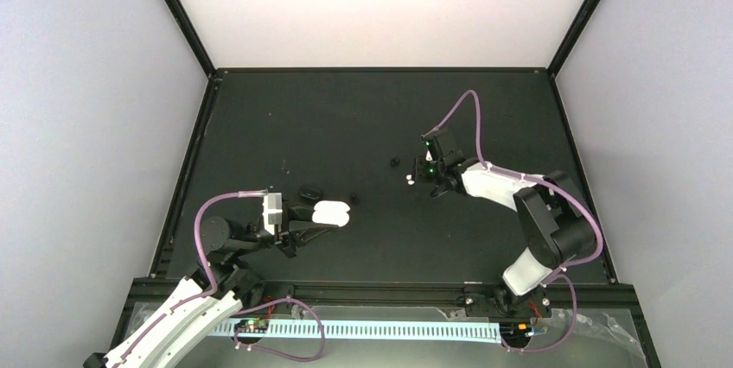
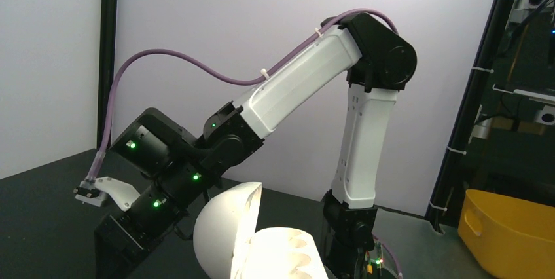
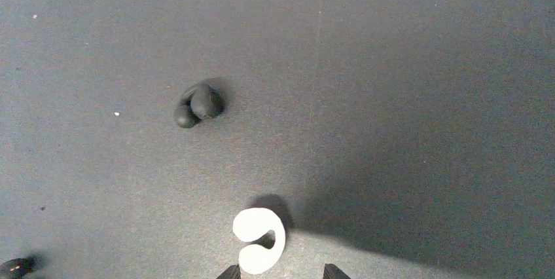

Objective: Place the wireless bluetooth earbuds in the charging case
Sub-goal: Pick up the earbud from the center of the board.

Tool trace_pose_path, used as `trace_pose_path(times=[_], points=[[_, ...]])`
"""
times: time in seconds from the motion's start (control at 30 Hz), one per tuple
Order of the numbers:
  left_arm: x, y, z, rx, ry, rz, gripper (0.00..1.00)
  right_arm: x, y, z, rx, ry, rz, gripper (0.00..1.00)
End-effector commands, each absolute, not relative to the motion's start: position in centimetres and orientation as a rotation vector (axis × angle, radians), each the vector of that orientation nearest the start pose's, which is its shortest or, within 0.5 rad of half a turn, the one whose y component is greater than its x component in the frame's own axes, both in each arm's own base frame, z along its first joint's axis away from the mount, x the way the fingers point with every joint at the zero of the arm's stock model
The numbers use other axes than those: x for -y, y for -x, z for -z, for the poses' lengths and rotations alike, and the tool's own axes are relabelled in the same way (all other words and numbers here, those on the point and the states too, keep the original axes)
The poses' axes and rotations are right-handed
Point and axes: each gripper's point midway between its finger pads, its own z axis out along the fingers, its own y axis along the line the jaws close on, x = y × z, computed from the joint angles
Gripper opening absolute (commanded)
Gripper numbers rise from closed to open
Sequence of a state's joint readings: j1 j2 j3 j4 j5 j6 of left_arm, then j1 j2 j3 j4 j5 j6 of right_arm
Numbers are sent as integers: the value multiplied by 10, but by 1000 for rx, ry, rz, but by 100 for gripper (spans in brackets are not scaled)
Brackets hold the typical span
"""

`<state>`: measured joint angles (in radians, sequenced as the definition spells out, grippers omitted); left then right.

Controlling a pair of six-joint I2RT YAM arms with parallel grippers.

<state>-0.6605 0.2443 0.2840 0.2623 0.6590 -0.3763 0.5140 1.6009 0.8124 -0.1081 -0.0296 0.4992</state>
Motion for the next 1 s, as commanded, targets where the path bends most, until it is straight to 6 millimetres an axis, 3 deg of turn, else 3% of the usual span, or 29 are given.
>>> trace_pose_path(times=[0.0, 0.27, 0.97], points=[[206, -93, -324, -1167, -805, 1275, 2, -198, -353, -50, -2532, 36, -420, 32], [206, -92, -324, -1165, -806, 1275, 2, -198, -354, -38, -2561, 42, -395, 32], [209, -94, -324, -1166, -812, 1276, 1, -209, -355, -31, -2587, 66, -428, 30]])
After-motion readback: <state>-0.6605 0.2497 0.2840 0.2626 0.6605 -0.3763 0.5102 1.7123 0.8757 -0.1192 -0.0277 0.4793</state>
